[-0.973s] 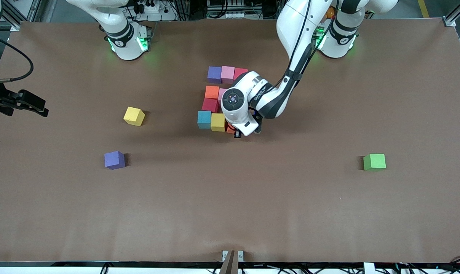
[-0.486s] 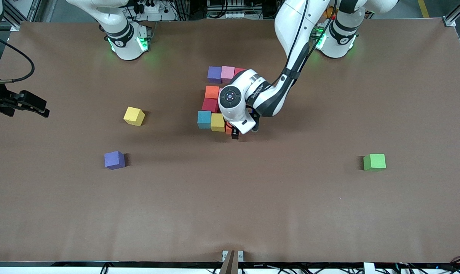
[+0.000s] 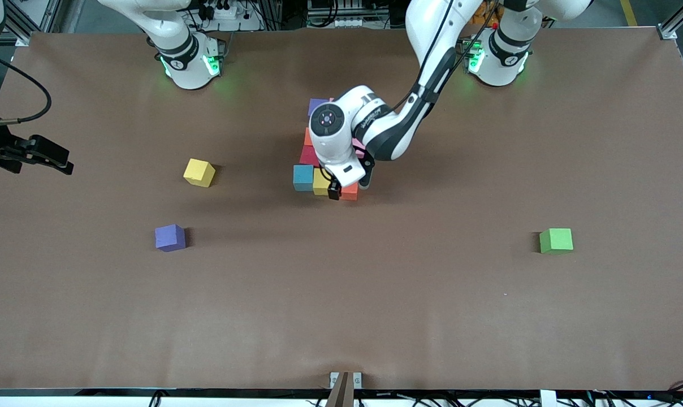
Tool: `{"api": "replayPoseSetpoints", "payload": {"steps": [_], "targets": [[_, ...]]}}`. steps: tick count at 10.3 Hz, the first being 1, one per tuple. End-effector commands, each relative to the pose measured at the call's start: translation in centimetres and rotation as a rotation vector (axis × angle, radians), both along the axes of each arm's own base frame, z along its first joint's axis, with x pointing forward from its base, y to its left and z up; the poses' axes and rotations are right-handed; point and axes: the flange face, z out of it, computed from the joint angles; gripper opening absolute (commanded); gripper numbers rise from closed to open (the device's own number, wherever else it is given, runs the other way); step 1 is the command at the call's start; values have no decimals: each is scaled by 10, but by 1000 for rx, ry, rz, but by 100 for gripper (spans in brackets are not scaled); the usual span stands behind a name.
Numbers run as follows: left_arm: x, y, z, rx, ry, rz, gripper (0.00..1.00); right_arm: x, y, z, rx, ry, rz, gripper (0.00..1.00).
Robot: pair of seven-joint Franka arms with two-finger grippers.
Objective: Form number 2 with 11 blocks
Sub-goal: 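Open the left gripper and release the orange cube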
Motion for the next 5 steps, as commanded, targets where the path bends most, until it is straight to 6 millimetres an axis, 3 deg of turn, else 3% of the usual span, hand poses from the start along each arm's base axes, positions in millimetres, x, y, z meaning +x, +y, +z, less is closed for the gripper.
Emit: {"api": "replayPoseSetpoints", "payload": {"steps": [1,4,5], "targets": [[17,21,42,18,-18,-159,100,1,0,3,11,-3,-7,100],[62,63,94,10,-93,-326,100,1,2,3,11,-3,-4,100],[82,87,114,-4,-106,-368,100,1,3,3,11,-4,-4,100]]}}
